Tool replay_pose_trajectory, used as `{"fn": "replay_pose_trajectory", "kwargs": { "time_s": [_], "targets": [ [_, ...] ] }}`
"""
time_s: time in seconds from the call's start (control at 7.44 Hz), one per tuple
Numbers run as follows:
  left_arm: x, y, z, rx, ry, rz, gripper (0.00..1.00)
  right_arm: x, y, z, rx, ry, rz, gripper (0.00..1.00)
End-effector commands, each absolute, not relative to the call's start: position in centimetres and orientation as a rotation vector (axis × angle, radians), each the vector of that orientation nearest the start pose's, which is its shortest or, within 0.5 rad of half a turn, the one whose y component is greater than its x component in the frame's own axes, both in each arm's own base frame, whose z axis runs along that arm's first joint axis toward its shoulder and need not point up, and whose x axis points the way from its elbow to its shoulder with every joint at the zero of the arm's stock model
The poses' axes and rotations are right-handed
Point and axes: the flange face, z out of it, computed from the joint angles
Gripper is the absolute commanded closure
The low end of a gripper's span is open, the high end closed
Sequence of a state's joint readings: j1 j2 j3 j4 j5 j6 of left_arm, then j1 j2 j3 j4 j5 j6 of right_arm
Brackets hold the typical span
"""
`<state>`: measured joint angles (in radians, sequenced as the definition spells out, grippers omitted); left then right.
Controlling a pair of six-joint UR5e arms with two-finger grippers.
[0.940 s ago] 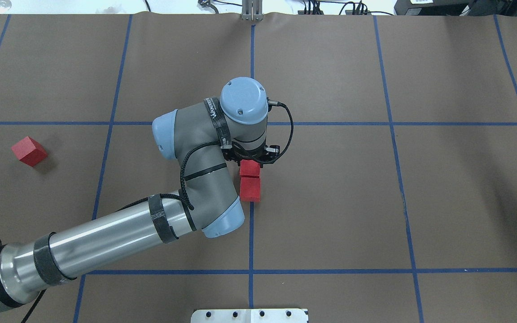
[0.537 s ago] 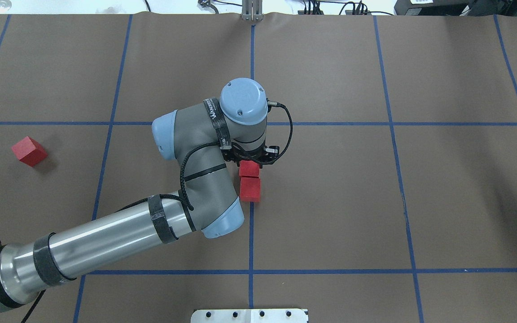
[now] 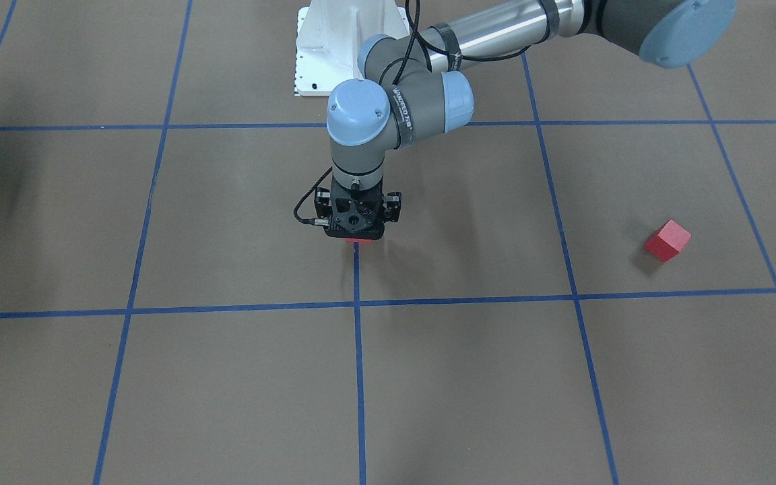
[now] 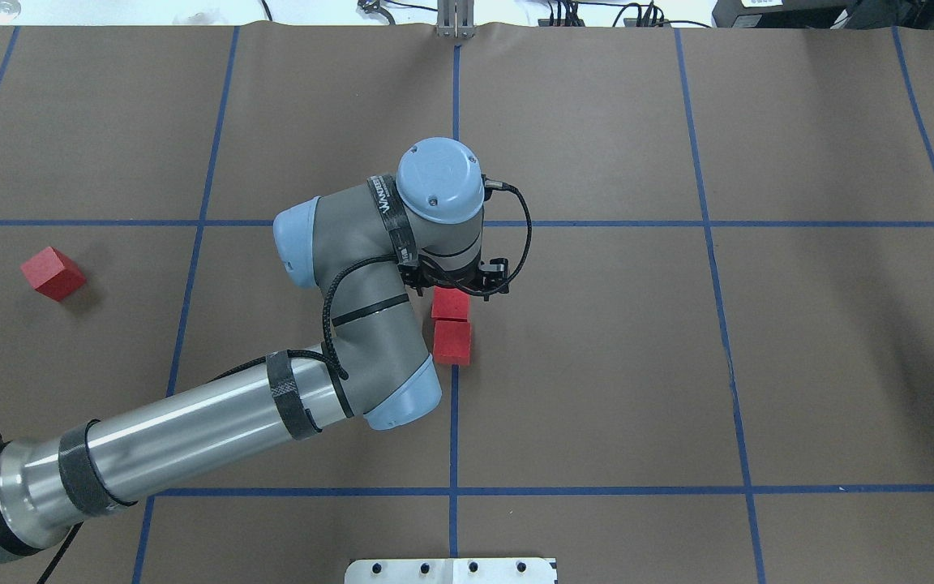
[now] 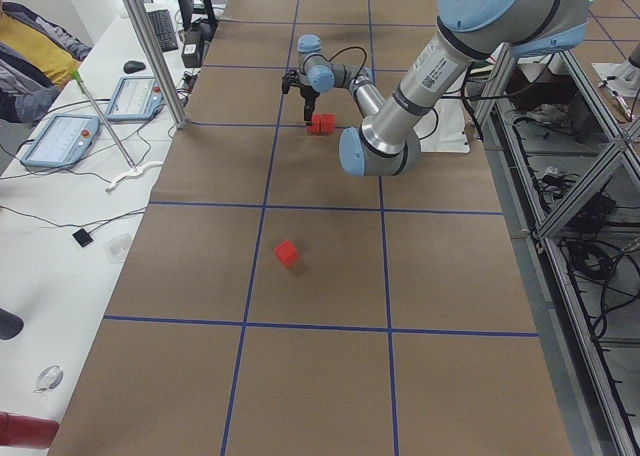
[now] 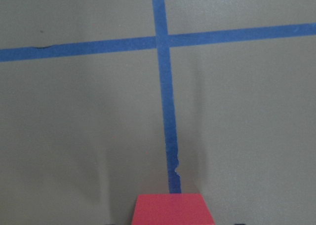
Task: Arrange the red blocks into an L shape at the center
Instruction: 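Open the left gripper and lift away from the two cubes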
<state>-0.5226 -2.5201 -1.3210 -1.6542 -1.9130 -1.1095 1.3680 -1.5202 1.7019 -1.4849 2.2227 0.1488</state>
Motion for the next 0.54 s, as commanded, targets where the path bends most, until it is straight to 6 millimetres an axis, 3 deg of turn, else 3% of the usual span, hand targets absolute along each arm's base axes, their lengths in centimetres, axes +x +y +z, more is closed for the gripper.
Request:
{"fn": "replay_pose_trajectory", "kwargs": {
  "time_s": [0.0, 0.13, 0.4],
  "targets": [
    [60.1, -48.1, 13.3, 0.114, 0.878, 0.075, 0.01, -3.4, -52.8, 56.6, 0.14, -0.683, -0.139, 0.01],
    [57.8, -48.1, 14.1, 0.131, 0.882, 0.083, 0.01, -3.4, -52.8, 56.7, 0.139, -0.683, -0.139, 0.01],
    [49.2, -48.3, 17.8, 0.141, 0.876, 0.182, 0.01, -3.4, -52.9, 56.6, 0.143, -0.683, -0.142, 0.01]
  ]
}}
